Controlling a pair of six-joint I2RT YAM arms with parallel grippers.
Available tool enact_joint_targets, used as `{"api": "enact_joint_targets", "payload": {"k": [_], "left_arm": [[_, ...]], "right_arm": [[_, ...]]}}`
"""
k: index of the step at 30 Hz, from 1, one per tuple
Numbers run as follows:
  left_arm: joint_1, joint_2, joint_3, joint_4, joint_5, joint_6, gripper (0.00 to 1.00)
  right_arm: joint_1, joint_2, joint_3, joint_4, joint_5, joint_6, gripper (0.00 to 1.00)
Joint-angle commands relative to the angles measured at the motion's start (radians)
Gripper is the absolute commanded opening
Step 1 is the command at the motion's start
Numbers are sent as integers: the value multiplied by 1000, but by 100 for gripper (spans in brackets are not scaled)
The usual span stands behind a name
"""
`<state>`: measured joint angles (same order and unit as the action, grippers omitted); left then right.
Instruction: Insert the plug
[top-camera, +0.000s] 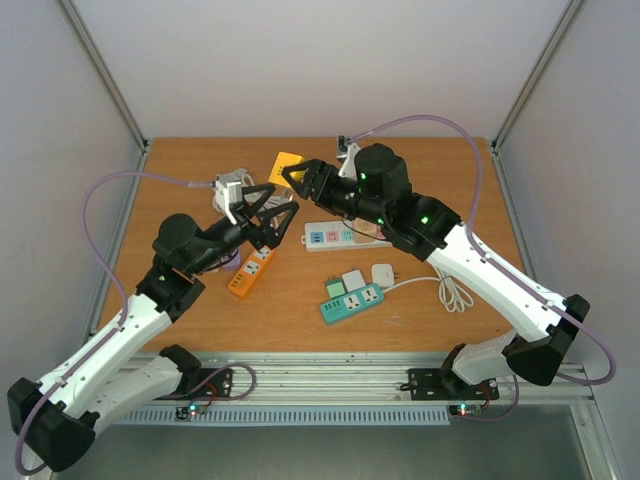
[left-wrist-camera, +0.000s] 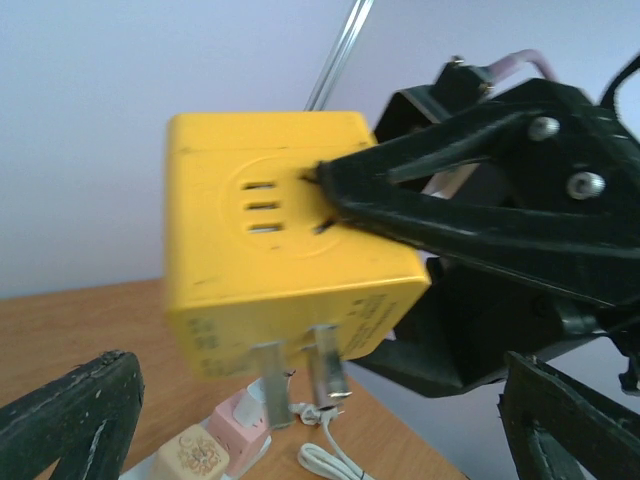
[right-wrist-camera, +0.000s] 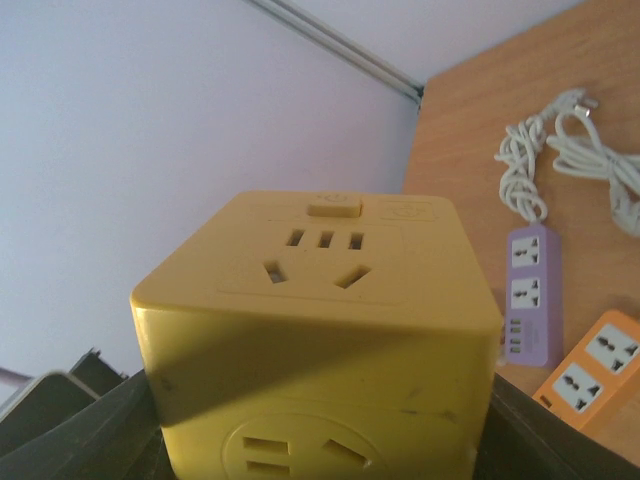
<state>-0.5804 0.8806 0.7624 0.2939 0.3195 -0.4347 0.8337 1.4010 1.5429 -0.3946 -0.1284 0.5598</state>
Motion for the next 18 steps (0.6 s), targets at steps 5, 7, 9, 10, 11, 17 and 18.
{"api": "enact_joint_targets", "payload": {"k": [5, 7, 9, 10, 11, 17, 18], "left_arm": [[-16, 80, 1, 187, -104, 78, 91], [-16, 97, -4, 223, -112, 80, 88], [-16, 115, -2, 260, -103, 87, 86], [-16, 125, 2, 267, -98, 90, 84], [-16, 133, 5, 269, -88, 97, 82], [-16, 157, 6, 277, 15, 189, 55], [-17, 158, 9, 272, 35, 241, 51]], "right_arm": [[-1, 19, 28, 22, -57, 101, 51], [-1, 19, 24, 18, -61, 105, 51], [-1, 22, 22, 11, -72, 112, 52], [-1, 23, 23, 9, -76, 114, 52], [-1, 24, 23, 5, -80, 115, 52], [-1, 1, 2, -28, -48, 92, 66], [-1, -11, -17, -22, -37, 84, 69]]}}
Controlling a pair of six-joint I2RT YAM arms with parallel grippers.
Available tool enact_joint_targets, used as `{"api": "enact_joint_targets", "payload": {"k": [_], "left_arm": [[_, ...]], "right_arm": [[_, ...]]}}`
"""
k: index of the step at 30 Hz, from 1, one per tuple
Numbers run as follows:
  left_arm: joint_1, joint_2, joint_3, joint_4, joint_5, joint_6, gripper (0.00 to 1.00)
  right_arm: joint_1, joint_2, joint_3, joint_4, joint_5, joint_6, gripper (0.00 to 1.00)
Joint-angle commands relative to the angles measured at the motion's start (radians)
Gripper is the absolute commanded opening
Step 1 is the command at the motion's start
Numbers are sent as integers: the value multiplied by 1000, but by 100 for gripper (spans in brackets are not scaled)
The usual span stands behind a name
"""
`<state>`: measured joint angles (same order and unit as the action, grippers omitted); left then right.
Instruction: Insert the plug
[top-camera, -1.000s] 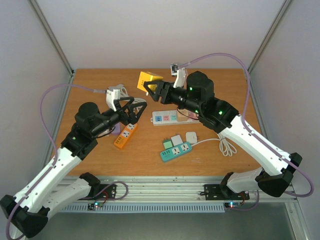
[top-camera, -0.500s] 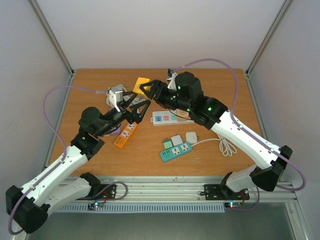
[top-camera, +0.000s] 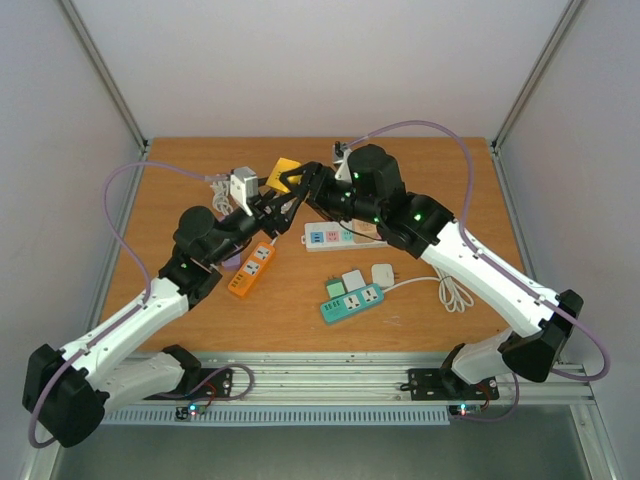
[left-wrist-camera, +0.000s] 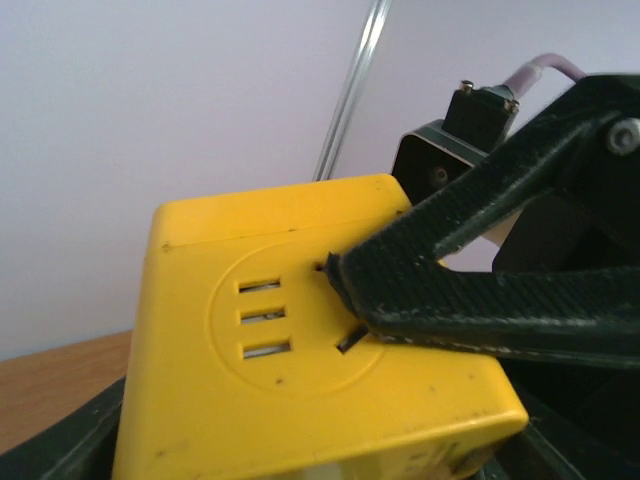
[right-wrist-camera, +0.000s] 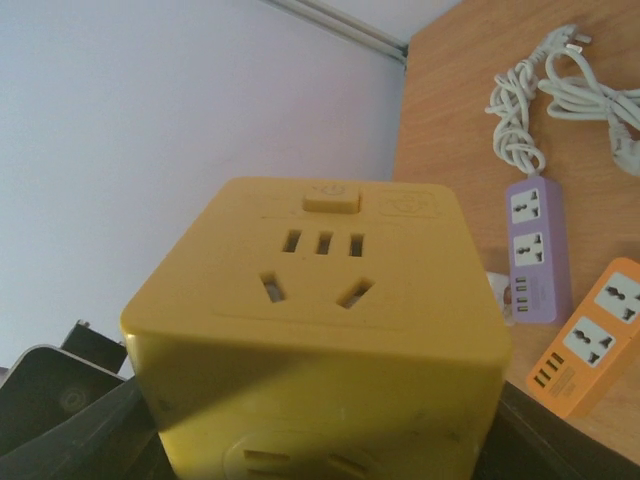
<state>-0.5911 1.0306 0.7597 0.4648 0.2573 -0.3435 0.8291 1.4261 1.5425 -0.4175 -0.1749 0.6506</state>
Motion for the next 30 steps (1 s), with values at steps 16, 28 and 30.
{"api": "enact_joint_targets", "payload": {"k": [16, 28, 30], "left_arm": [[-1, 108, 63, 117, 508, 543, 44], [18, 180, 164, 9, 753, 590, 42], [17, 184, 183, -40, 774, 606, 42]], "right_arm": [[-156, -248, -92, -186, -373, -270, 88], [-157, -296, -115, -318, -366, -304, 72], [-157, -305, -129, -281, -385, -301, 69]]}}
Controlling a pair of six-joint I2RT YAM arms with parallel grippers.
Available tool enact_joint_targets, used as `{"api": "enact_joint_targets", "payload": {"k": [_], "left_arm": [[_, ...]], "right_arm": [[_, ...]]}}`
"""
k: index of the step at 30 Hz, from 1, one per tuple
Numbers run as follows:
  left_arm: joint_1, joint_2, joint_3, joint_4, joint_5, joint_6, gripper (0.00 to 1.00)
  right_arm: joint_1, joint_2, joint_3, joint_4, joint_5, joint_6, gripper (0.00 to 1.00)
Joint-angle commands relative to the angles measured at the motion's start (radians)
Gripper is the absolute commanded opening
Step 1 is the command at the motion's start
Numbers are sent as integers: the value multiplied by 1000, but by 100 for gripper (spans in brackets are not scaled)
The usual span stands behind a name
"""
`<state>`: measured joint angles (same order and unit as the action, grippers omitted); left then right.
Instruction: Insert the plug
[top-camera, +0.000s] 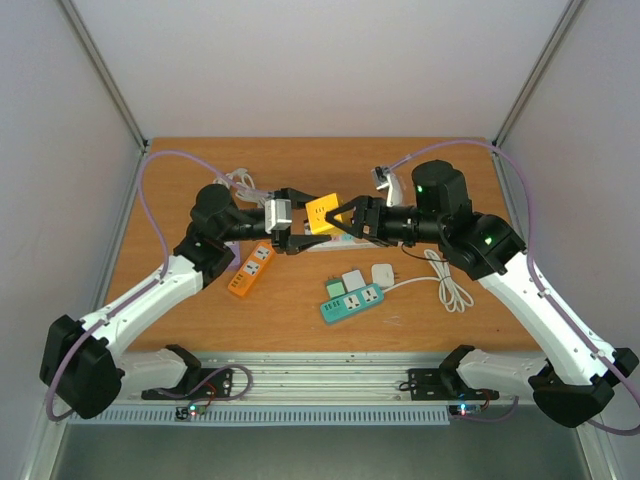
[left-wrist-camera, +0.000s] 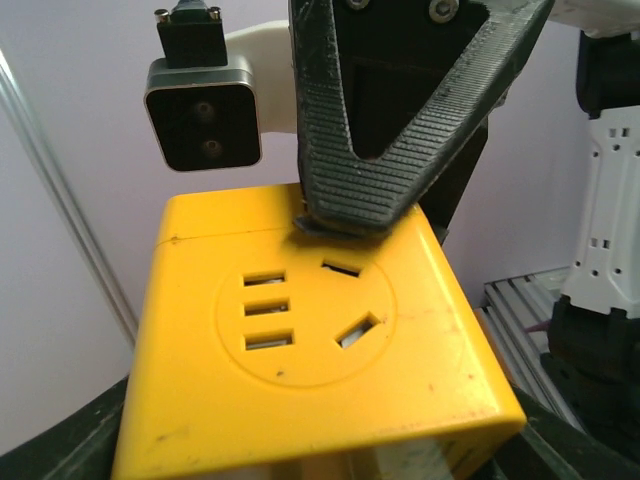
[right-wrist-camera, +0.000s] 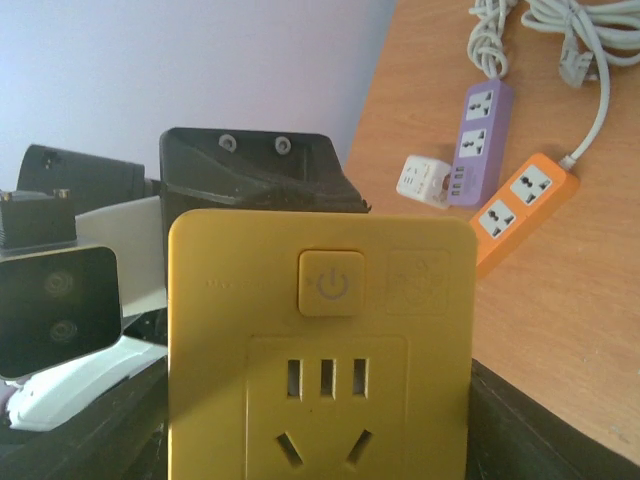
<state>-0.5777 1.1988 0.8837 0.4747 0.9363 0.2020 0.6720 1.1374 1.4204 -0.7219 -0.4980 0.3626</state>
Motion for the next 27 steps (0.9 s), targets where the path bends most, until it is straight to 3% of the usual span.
{"api": "enact_joint_targets", "payload": {"k": [1, 6, 7, 10, 11, 19, 23, 25, 27], "left_arm": [[6, 14, 61, -65, 100, 75, 43], [6, 15, 51, -46, 104, 57, 47], [6, 12, 47, -42, 87, 49, 53], [6, -3, 25, -37, -49, -2, 90], [6, -11, 13, -38, -110, -21, 98], [6, -136, -15, -161, -600, -174, 99], [22, -214, 119, -552, -864, -357, 99], [31, -218, 221, -774, -917, -439, 99], [32, -228, 263, -891, -955, -450, 99]], "right_arm": [[0, -25, -22, 47, -59, -6, 67], [-1, -51, -77, 116, -30, 10, 55], [-2, -52, -81, 119, -22, 8, 52], [-2, -67, -101, 120, 47, -20, 50], [-2, -70, -102, 107, 81, -40, 50], [-2, -43, -101, -6, 366, -215, 50], [2, 36, -74, -57, 444, -310, 50], [8, 88, -60, -78, 484, -342, 49], [24, 142, -44, -95, 554, -407, 49]]}}
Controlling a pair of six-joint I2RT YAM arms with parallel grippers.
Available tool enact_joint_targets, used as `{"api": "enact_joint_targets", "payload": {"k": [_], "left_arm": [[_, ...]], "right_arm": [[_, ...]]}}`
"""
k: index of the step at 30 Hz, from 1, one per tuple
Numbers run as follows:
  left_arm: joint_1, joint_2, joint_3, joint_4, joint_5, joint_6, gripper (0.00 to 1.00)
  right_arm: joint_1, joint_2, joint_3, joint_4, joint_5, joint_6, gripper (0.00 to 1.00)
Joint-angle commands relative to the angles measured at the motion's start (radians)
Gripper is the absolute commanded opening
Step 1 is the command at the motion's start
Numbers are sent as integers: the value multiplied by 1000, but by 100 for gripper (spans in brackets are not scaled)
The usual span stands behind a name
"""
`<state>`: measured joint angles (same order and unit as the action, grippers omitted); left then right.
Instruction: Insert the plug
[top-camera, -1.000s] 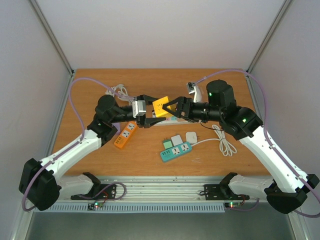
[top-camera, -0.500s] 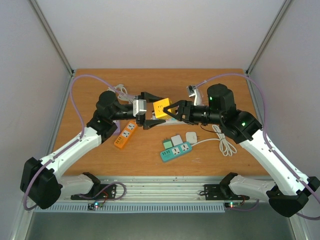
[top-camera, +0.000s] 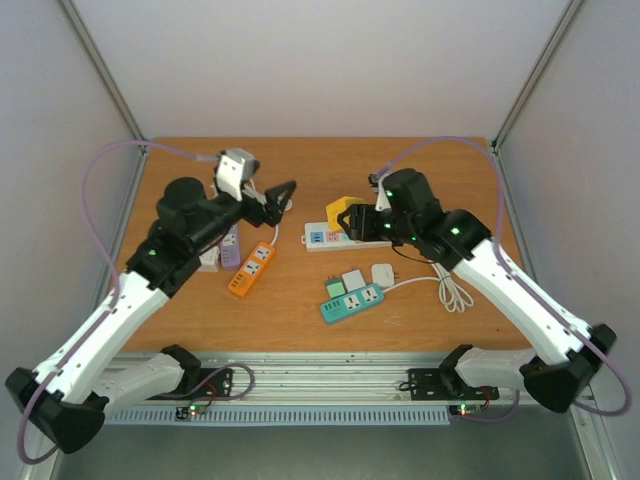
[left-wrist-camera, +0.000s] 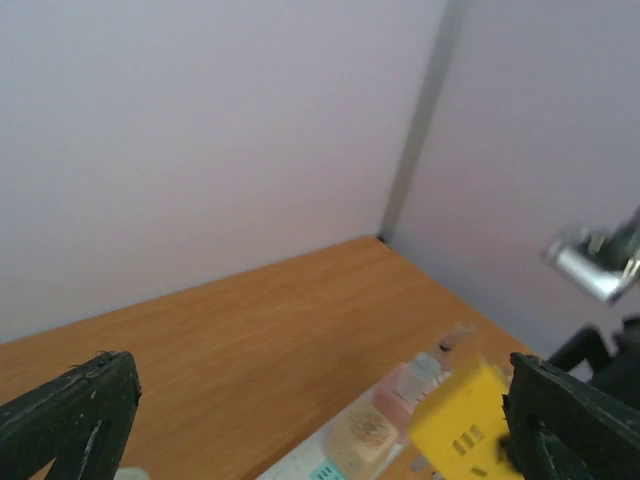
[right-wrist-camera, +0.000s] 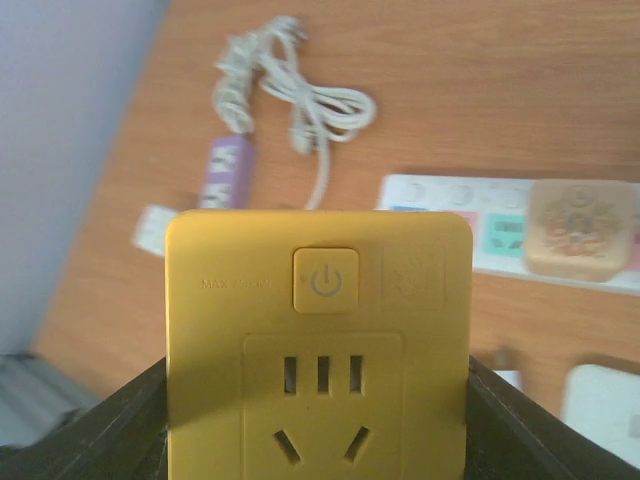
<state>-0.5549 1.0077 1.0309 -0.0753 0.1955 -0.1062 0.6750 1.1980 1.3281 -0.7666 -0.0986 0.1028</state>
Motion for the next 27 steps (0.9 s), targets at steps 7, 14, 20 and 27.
{"api": "enact_joint_targets", "payload": {"k": [7, 14, 20, 27], "left_arm": [[10, -123, 45, -386, -340, -120, 99], [10, -159, 66, -418, -331, -131, 99], [10, -218, 4, -373, -335, -156, 99], [10, -234, -6, -362, -330, -172, 99]], "right_arm": [[60, 284, 70, -28, 254, -198, 49], [66, 466, 125, 2, 312, -205, 50], [64, 600, 202, 12, 347, -238, 50], [62, 682, 239, 0, 390, -217, 49]]}}
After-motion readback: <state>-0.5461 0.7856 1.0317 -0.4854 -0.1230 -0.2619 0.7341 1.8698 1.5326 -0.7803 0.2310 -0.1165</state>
